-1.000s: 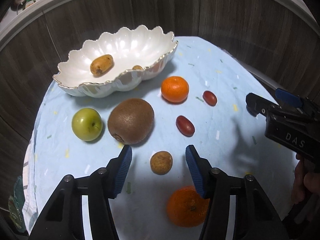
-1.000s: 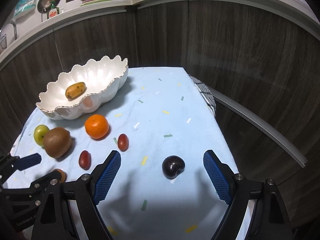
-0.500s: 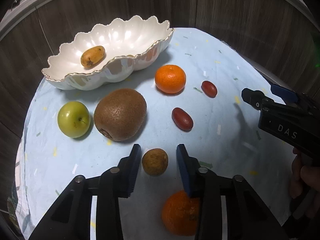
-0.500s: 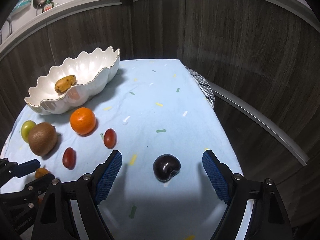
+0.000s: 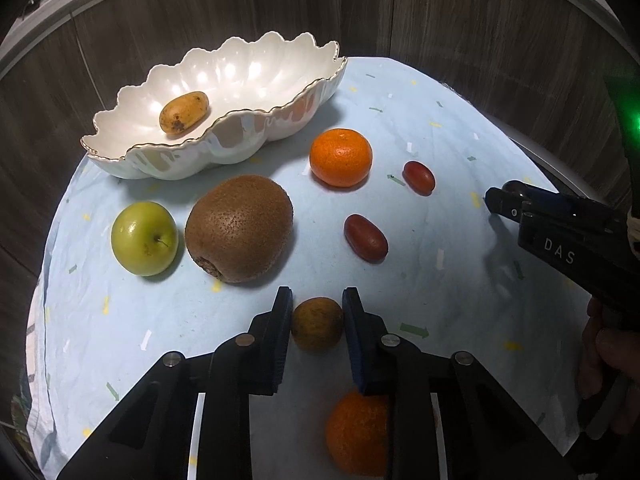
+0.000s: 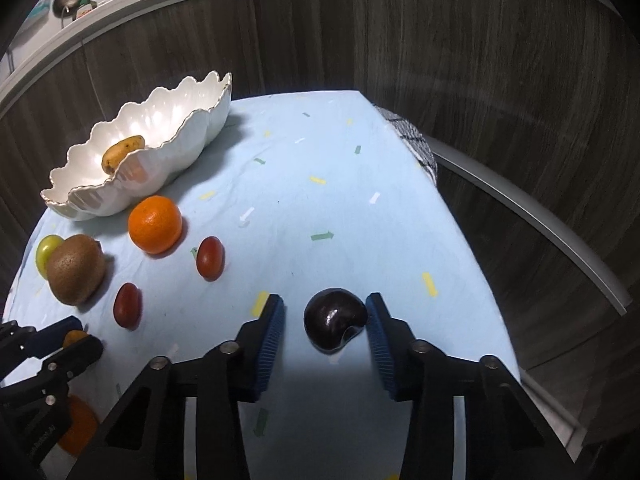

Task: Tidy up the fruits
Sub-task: 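Grasp the dark plum with the right tool while the left tool grasps another brown fruit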

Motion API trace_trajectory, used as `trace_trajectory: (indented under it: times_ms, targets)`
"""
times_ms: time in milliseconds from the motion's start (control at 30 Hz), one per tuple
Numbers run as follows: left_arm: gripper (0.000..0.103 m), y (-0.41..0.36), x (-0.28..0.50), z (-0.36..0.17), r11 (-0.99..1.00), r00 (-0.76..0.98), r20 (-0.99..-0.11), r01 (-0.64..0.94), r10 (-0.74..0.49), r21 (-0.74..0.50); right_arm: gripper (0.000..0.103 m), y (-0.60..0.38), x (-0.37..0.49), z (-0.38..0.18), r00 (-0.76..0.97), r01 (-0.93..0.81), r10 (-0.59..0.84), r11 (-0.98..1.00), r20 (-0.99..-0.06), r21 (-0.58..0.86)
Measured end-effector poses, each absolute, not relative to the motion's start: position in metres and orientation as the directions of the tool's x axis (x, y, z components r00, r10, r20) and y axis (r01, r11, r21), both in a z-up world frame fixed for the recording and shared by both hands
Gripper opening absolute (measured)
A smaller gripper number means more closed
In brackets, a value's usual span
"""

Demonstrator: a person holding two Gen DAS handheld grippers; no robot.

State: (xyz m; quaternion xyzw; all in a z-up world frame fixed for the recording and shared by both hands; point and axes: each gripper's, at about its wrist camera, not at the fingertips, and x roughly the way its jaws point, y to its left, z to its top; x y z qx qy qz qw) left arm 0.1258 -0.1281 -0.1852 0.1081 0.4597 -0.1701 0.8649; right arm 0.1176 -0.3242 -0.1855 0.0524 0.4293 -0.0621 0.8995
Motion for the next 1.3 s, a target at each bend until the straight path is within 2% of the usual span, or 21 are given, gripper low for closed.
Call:
trace_trajectory:
  times_ms: [100,467,1300]
  targets:
    - [0.026,-0.129,0.125,-0.185,0.917,0.522,-0.830,0.397,-0.197,0.032,0.030,-0.325,0.117,-0.185,0.625,0.160,-0.067,0.986,-0.778,0.043]
    - [0.025,-0.128,0.118,-0.172,0.916,0.559,-0.805,0.398,-0.199,0.050,0.030,-0.322,0.110,-0.177,0.638,0.147,-0.057,0.988,-0.768,0.049]
    - [0.025,-0.109,0.113,-0.127,0.926,0.629,-0.739,0.376,-0.242,0.017,0.030,-0.302,0.094,-0.116,0.706,0.125,-0.031,0.989,-0.707,0.082]
